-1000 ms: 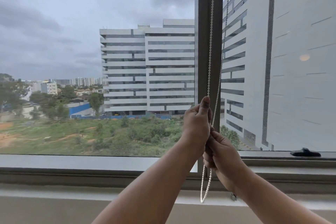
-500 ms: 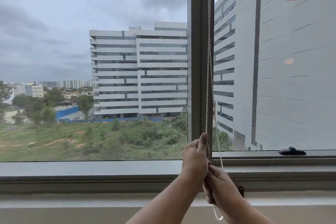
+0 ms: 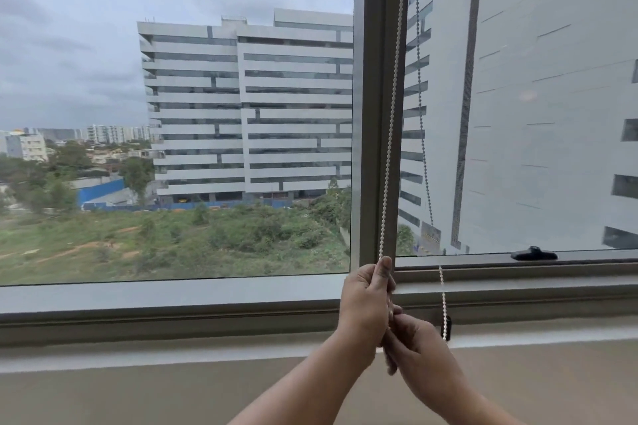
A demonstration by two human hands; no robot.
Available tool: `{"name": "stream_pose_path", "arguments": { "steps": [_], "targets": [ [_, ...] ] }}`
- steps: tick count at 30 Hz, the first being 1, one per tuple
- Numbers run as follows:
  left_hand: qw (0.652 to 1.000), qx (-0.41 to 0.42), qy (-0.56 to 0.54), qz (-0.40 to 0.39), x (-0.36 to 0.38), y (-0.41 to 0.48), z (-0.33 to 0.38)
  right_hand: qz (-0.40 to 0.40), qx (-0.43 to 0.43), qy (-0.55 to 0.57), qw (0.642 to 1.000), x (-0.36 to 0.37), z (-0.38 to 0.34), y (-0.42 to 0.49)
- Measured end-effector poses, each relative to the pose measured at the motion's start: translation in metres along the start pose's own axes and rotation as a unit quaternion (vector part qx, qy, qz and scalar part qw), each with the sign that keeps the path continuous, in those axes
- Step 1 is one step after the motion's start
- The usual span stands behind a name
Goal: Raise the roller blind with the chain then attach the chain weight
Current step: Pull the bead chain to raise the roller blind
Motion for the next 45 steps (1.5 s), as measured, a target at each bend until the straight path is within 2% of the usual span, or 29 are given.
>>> {"name": "stream_pose_path", "arguments": {
  "steps": [3,6,12,16,19,22,26,32,45],
  "targets": [
    [1.0,-0.002,0.008,-0.025,-0.013,-0.006,-0.016,-0.024,-0.048,-0.13,0.99,0.002,-0.006,-0.013],
    [0.999,0.01,0.031,-0.037,-0.023,-0.013,-0.03,-0.014,-0.083,-0.225,0.971,0.002,-0.01,-0.024],
    [0.996,0.013,0.075,-0.055,-0.033,-0.021,-0.058,0.066,-0.03,-0.279,0.958,-0.011,0.004,-0.045],
    [0.993,-0.02,0.107,-0.044,-0.04,-0.026,-0.086,0.062,0.002,-0.296,0.953,-0.006,0.024,-0.057],
    [0.991,-0.042,0.11,-0.056,-0.04,-0.028,-0.106,0.068,-0.013,-0.311,0.948,-0.001,0.029,-0.064],
    [0.989,-0.036,0.138,-0.05,-0.043,-0.029,-0.115,0.039,-0.033,-0.374,0.926,0.007,0.034,-0.069],
    [0.981,-0.004,0.194,-0.006,-0.052,-0.031,-0.122,-0.015,-0.054,-0.488,0.871,0.02,0.044,-0.081],
    [0.983,-0.007,0.183,0.022,-0.053,-0.041,-0.143,-0.033,-0.077,-0.479,0.874,0.031,0.061,-0.096],
    [0.972,-0.018,0.201,0.117,-0.028,0.013,-0.154,-0.076,-0.128,-0.379,0.913,-0.012,0.105,-0.047]
  ]
}}
Point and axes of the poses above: each hand's wrist, its own y-axis towards the middle knuckle, its own x-axis out of the palm, z = x × y, the point moved 9 cm from there along y, towards the middle knuckle, and after that the axes turned 12 degrees about -x, right-handed, at the moved point
